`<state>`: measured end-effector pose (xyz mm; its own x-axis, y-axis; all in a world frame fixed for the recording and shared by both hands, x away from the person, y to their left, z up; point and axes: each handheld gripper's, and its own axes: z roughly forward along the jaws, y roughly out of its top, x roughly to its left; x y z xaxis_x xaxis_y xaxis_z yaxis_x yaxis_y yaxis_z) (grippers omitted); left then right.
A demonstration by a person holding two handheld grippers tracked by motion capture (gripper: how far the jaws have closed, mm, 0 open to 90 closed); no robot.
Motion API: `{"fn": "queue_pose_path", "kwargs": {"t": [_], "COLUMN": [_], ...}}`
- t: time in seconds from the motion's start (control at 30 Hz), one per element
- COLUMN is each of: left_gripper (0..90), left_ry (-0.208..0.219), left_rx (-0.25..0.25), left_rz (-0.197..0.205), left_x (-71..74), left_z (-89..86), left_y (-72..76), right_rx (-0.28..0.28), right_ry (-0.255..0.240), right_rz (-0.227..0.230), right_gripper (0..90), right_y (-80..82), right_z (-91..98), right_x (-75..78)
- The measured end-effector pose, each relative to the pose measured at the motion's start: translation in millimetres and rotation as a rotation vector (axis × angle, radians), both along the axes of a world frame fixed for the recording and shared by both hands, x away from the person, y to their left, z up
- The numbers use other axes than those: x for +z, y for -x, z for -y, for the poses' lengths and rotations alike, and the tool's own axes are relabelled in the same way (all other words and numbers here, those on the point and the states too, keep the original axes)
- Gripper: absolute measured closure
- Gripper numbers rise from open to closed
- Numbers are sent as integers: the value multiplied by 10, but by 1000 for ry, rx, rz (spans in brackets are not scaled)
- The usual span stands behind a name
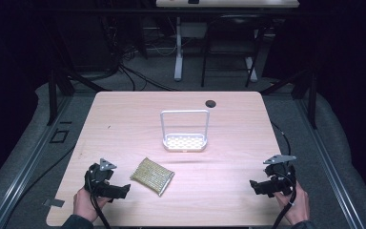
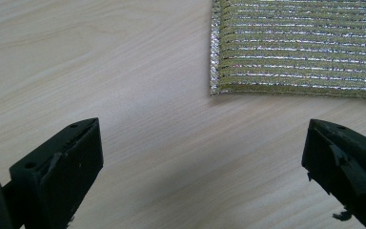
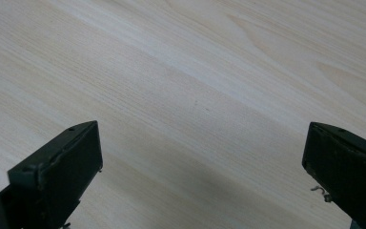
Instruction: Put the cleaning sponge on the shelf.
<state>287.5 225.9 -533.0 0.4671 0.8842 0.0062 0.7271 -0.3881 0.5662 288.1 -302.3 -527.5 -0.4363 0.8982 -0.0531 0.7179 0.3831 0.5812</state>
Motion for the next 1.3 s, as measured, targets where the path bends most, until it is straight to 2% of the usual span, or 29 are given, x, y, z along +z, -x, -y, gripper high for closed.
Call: {"fn": "queue_pose_path", "kwargs": {"t": [0.27, 0.7, 0.83, 1.03, 1.3], "left_gripper": [1, 0, 0, 0, 0], "left_ry": [2, -2, -20, -8, -47], "left_rx": [-10, -58, -68, -69, -134], "left_rz": [9, -13, -13, -33, -70], "left_x": [12, -11, -21, -76, -187], "left_z": [82, 415, 501, 606, 911], "left_y": [-43, -187, -231, -312, -393], "right_rx": [18, 32, 32, 42, 45], "right_ry": [17, 28, 20, 25, 13], "right_rz": [-5, -15, -11, -23, -25], "right_gripper": [0, 0, 0, 0, 0], "right_y": [-15, -47, -45, -52, -55], "right_z": [-40, -67, -68, -81, -74], "right_x": [-2, -6, -4, 2, -3]}}
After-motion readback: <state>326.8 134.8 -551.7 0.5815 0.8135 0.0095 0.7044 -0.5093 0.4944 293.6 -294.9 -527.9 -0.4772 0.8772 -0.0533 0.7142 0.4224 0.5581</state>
